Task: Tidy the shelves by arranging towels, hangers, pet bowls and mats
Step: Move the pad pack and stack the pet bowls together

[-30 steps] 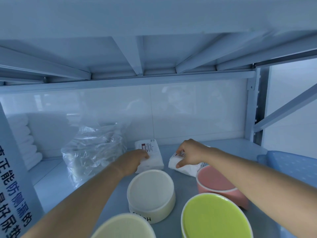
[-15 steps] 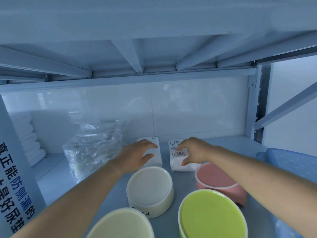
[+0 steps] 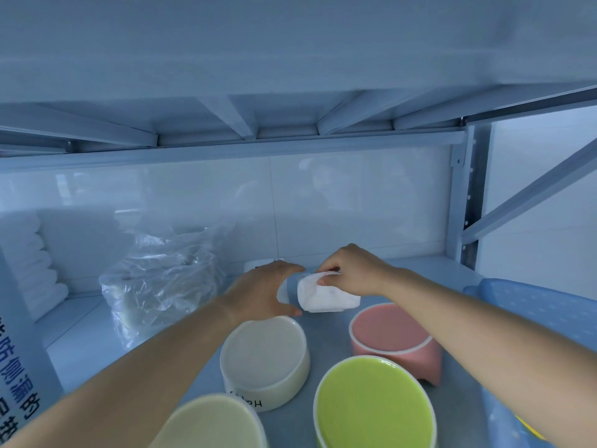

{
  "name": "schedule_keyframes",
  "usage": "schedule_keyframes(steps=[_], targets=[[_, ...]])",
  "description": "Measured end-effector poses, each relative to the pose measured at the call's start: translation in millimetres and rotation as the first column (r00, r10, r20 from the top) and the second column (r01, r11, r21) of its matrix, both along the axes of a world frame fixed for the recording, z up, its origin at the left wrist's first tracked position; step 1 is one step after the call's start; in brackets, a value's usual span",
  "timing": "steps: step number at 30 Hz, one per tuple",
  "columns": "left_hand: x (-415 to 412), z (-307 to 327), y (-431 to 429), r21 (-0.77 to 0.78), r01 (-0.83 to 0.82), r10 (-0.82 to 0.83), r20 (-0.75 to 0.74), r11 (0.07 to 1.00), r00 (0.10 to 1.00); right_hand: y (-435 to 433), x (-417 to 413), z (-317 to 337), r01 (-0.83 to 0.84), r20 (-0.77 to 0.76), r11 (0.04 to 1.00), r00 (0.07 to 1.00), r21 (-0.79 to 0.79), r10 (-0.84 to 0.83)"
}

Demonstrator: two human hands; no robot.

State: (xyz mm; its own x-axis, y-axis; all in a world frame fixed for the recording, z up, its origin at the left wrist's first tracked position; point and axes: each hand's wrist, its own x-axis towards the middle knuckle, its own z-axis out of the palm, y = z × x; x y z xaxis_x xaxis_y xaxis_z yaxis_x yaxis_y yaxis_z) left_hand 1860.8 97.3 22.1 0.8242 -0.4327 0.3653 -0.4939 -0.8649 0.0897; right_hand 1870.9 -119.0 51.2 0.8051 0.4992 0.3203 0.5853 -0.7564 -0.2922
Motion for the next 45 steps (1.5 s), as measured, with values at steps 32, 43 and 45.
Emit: schedule_keyframes(steps=[32,43,45], targets=[[13,2,19,0.077,-0.075,0.068,0.094,0.994,0.993,14,15,-10,0.089,0.131,0.962,0.99,-0.259,-0.057],[9,-6,11,0.157,-0.094,0.116,-0.135,0.983,0.984,23,24,-13,0.174,0.113,0.943,0.983,-0.284,-0.147],[13,-8,8,0.12,-0.101,0.121,-0.168,0.988,0.978,24,27,-17,0.141,0.06,0.944,0.99,-0.3,-0.129]])
